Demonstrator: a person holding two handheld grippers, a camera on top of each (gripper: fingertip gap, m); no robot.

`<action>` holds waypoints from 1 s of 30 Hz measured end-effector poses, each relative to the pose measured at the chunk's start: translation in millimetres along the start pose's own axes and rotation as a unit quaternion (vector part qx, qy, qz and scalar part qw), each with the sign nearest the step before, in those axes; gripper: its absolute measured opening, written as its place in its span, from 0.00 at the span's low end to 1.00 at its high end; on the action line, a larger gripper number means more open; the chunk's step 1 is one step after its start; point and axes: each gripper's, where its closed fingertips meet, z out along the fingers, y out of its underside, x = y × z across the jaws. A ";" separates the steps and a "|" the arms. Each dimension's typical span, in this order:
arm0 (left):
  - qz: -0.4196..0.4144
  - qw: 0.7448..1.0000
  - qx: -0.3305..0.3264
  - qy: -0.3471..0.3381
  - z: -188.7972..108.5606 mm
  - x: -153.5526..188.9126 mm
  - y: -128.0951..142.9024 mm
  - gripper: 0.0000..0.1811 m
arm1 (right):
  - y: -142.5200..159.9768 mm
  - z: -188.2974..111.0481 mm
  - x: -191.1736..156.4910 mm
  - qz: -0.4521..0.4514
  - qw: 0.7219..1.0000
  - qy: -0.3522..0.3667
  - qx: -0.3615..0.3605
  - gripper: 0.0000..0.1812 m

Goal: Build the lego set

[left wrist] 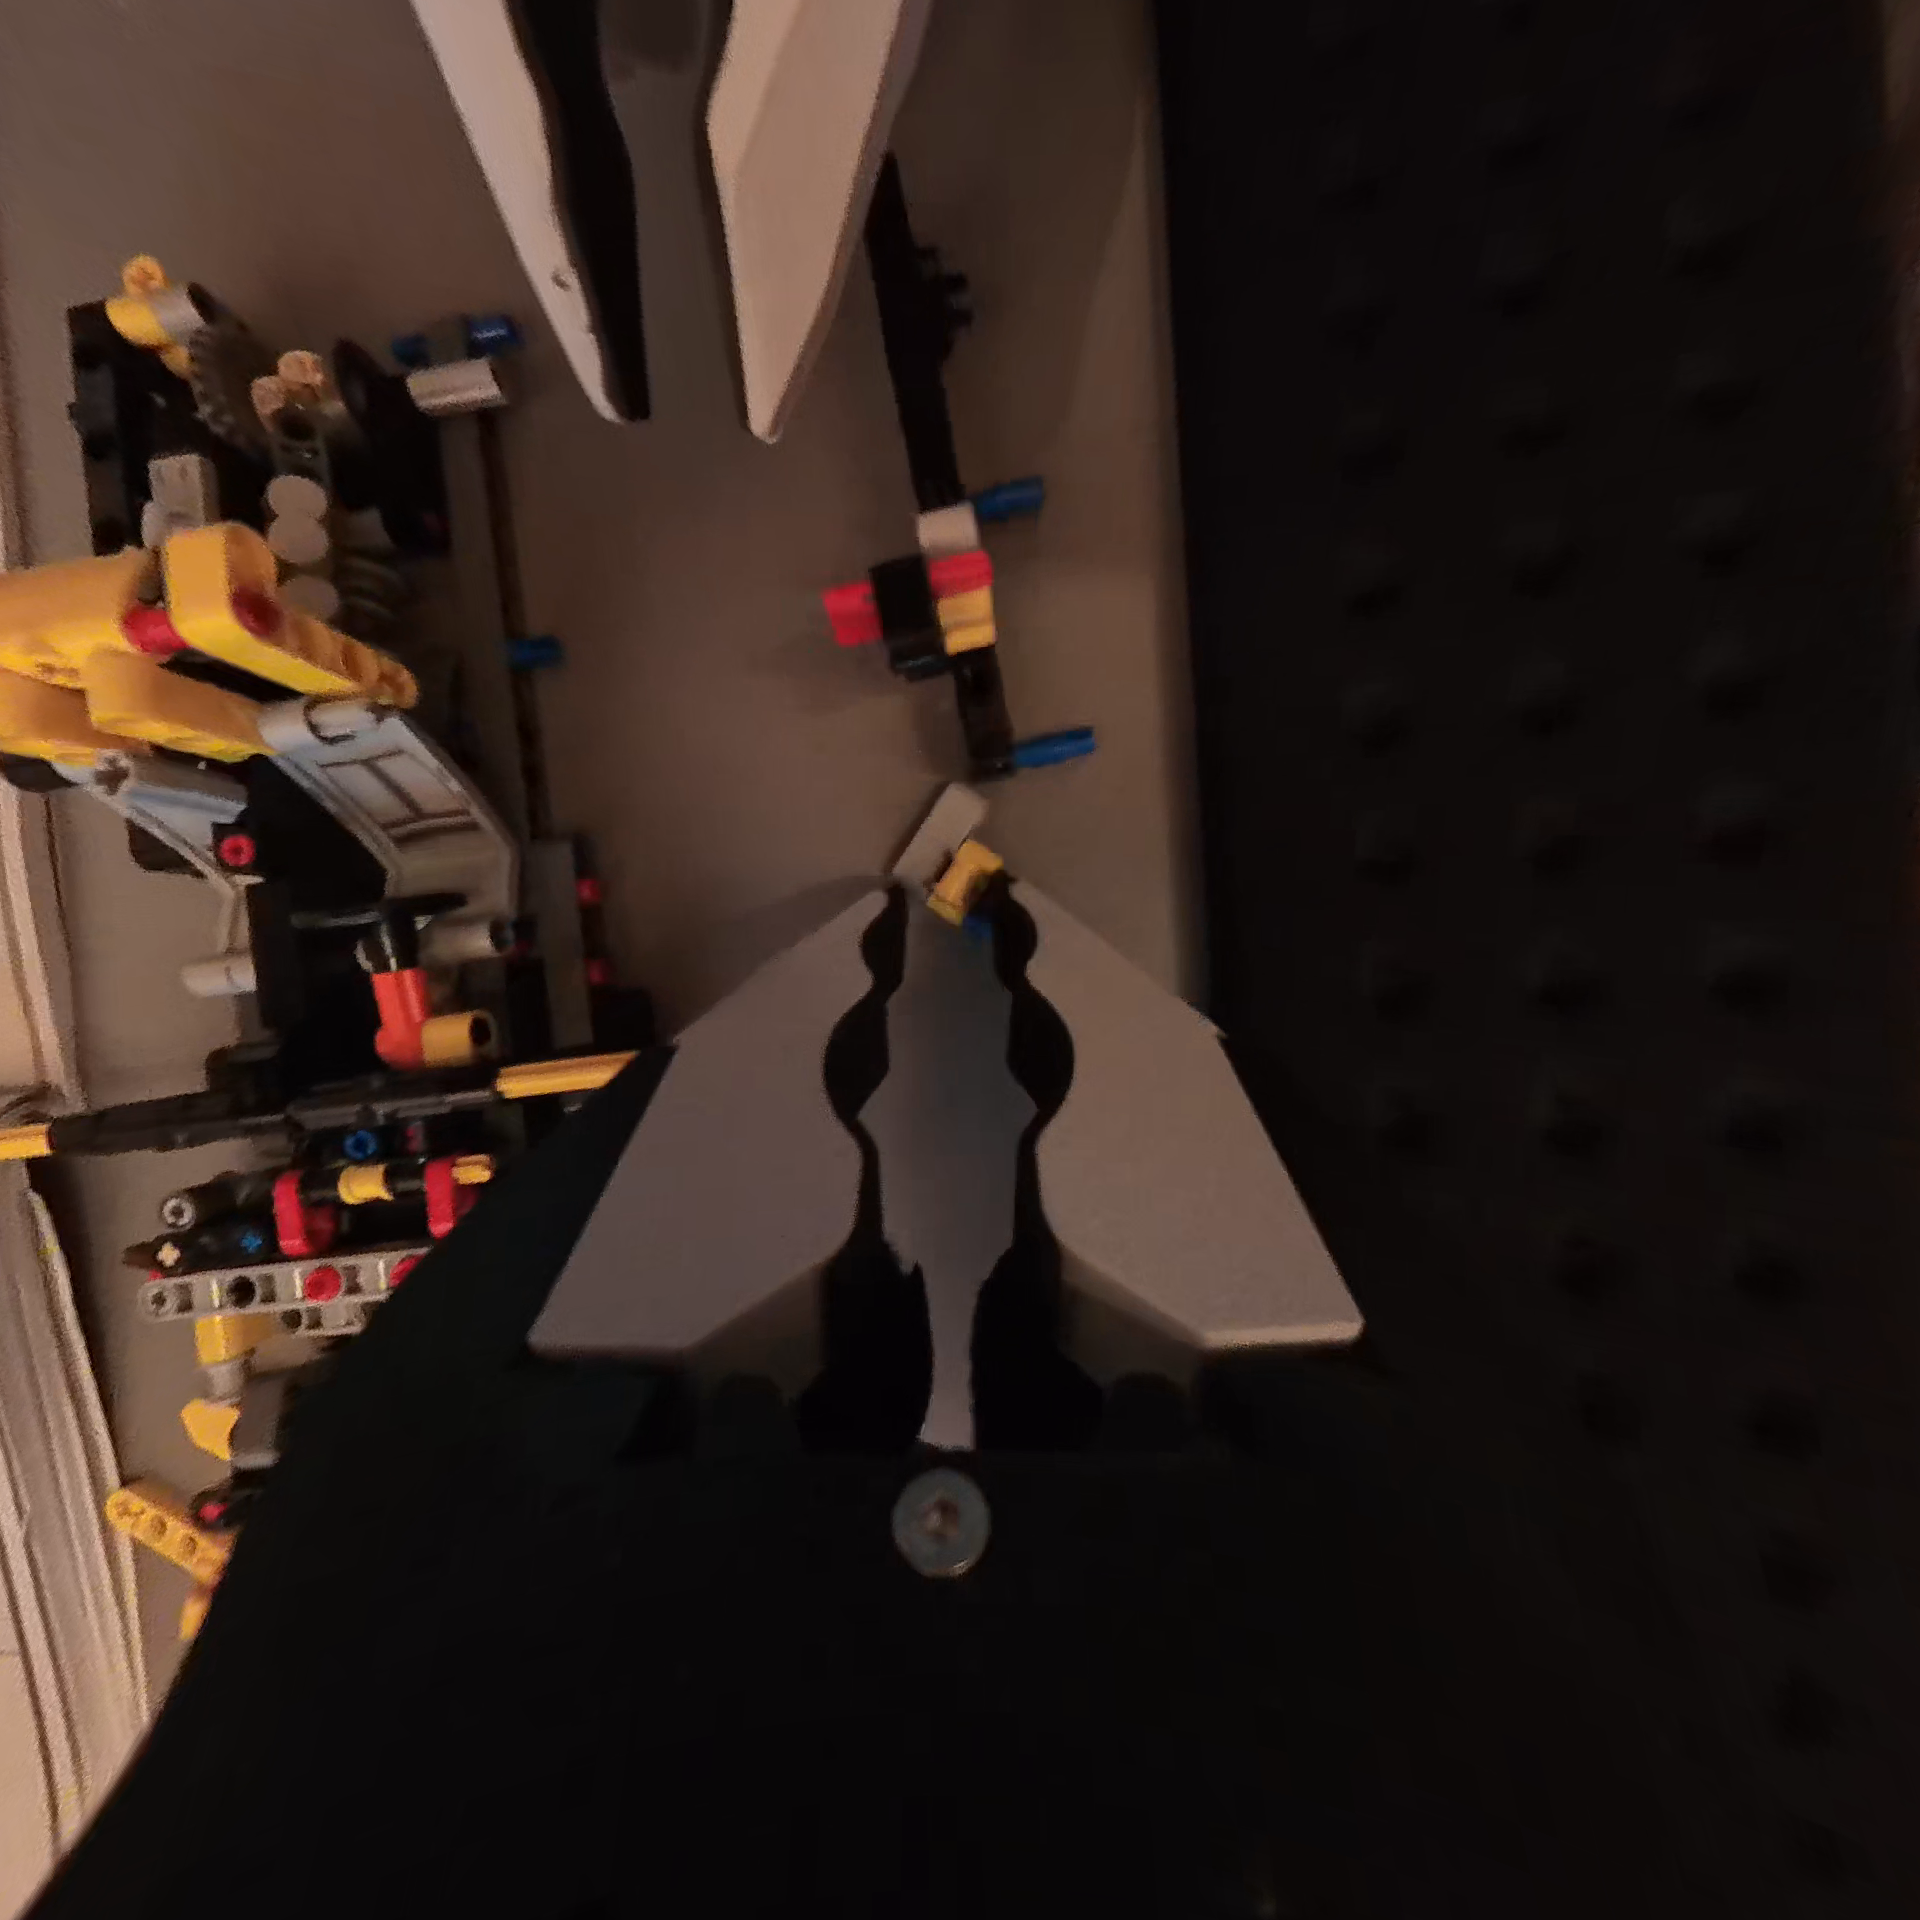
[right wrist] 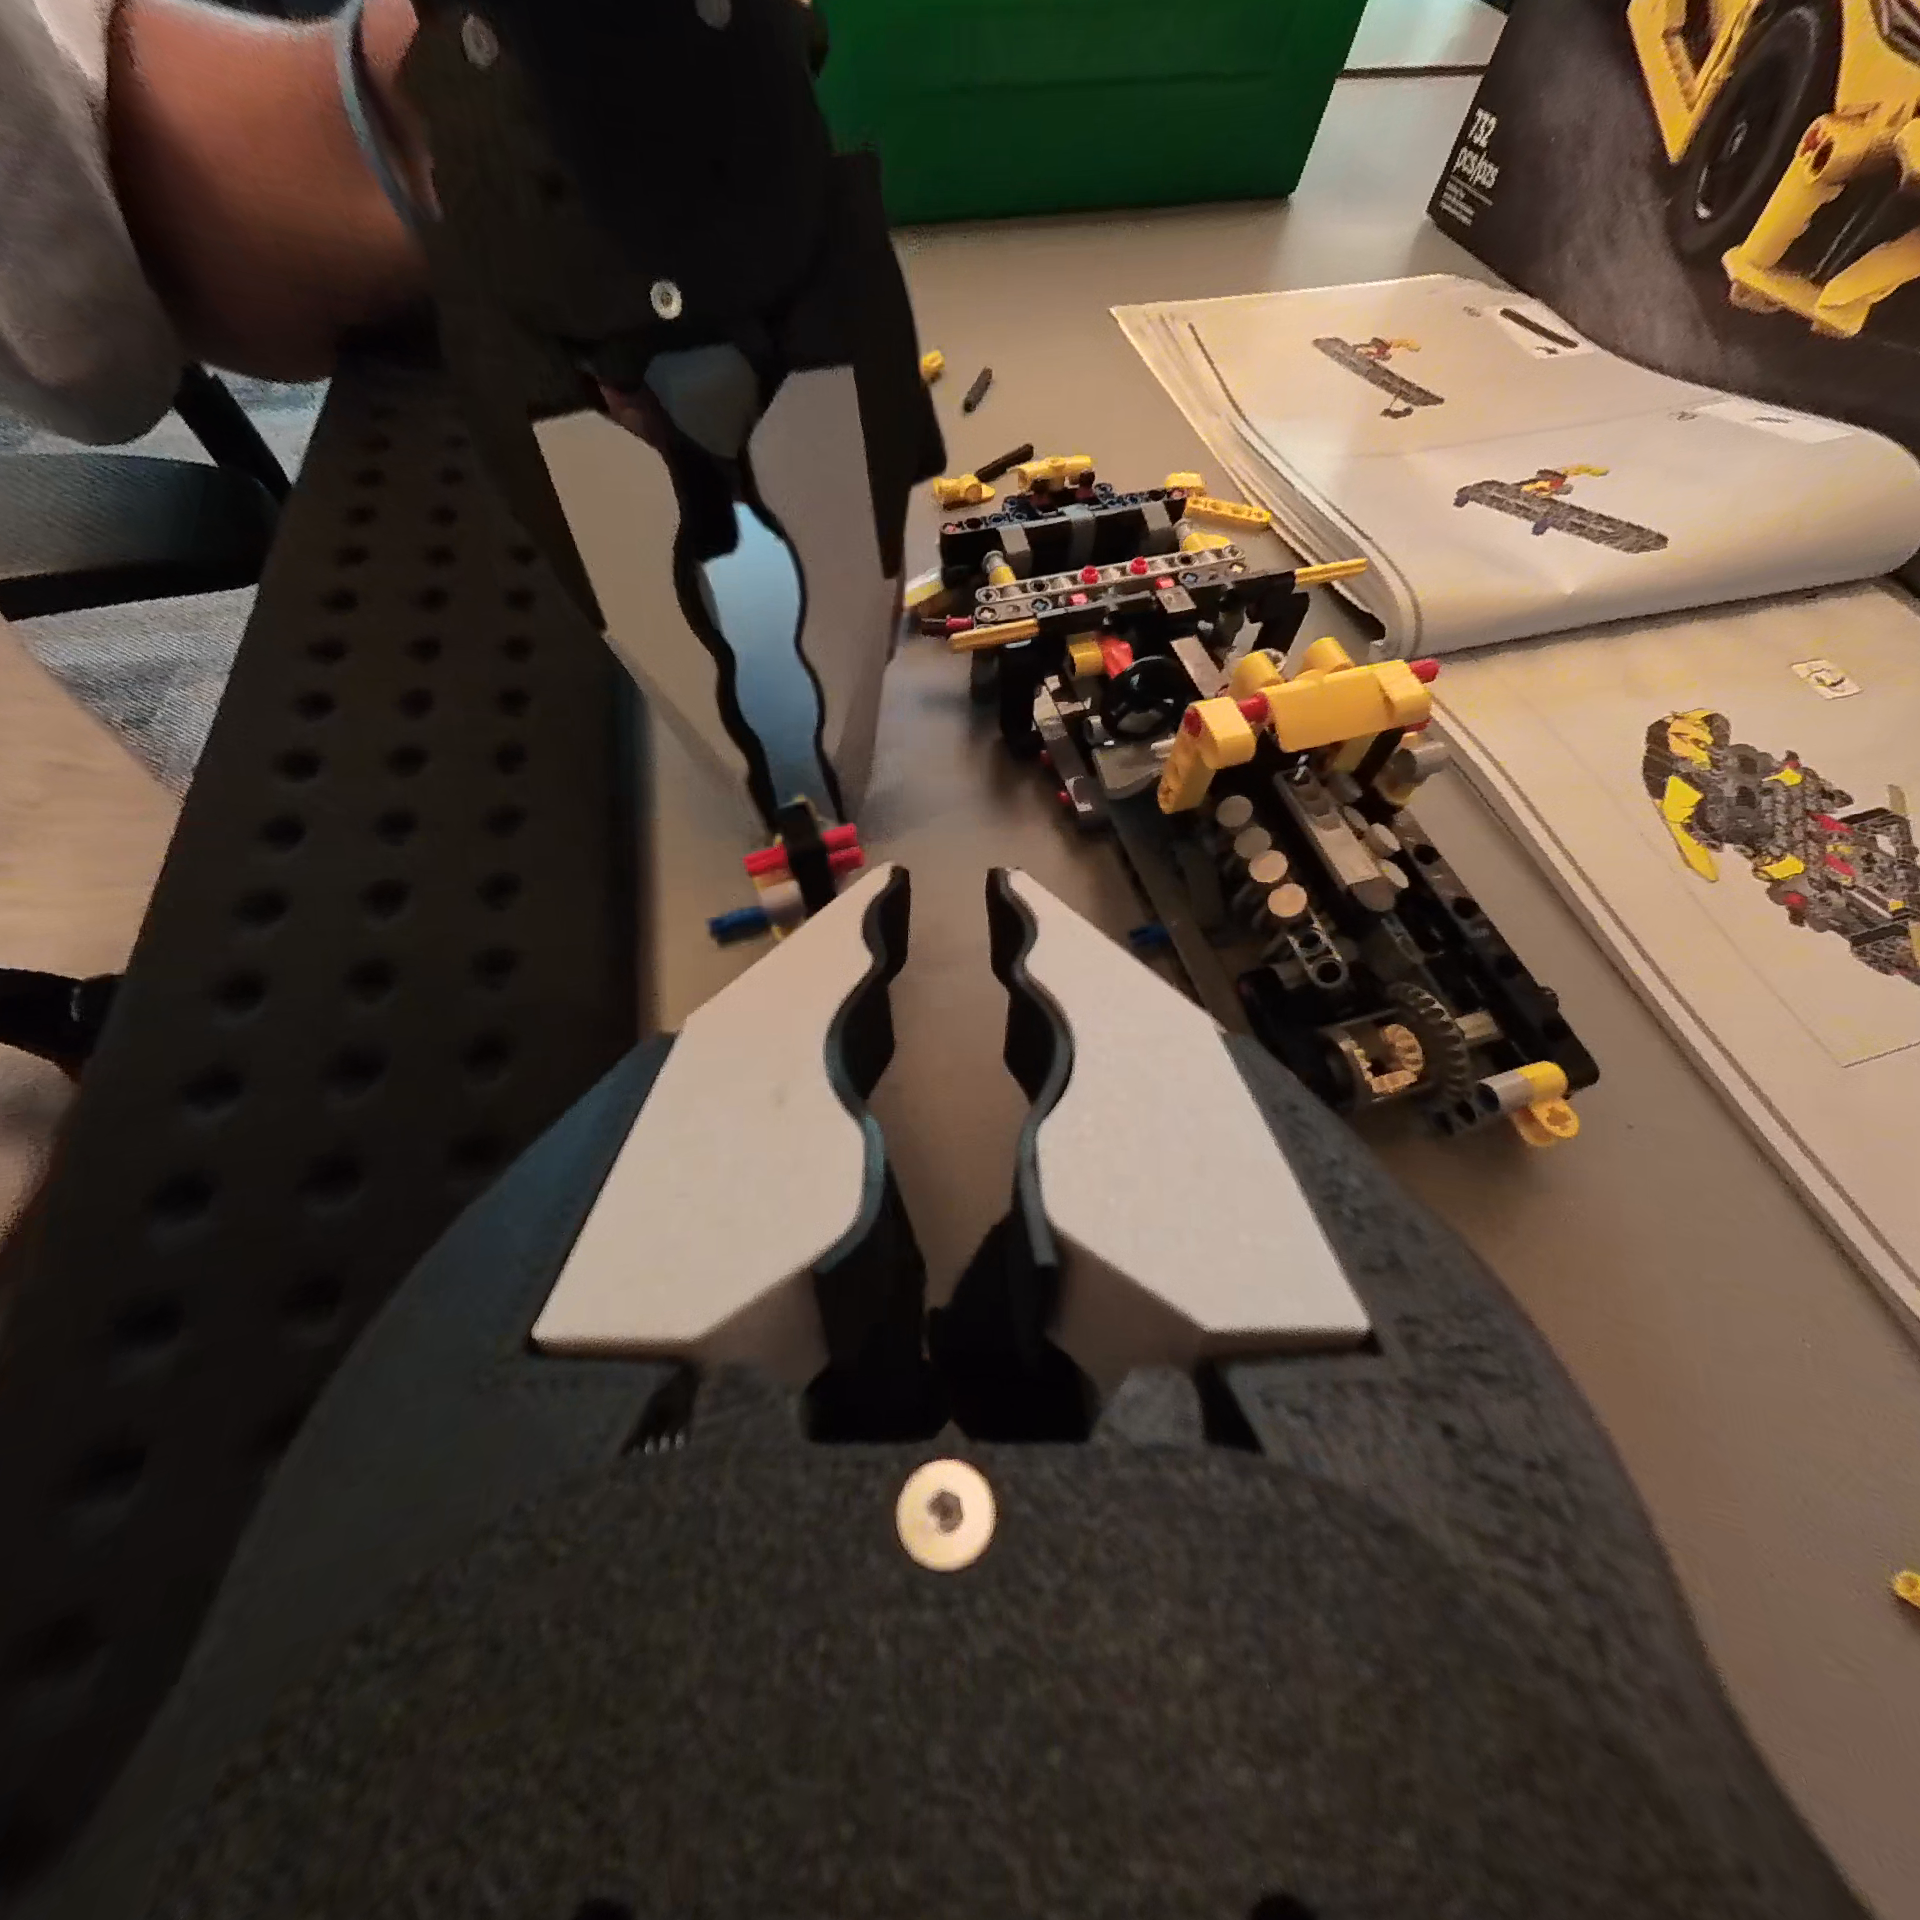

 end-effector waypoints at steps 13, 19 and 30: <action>-0.003 0.984 0.119 -0.135 -43.0 -48.0 -39.5 0.06 | -3.6 -7.7 12.8 0.066 0.997 0.000 0.027 0.10; 0.070 0.944 0.214 -0.242 -56.7 -55.1 -74.5 0.06 | -37.8 -18.6 0.2 0.192 0.970 -0.105 0.104 0.16; 0.109 0.913 0.224 -0.324 -49.5 -61.1 -86.0 0.06 | -42.1 -22.7 3.3 0.196 0.967 -0.105 0.122 0.11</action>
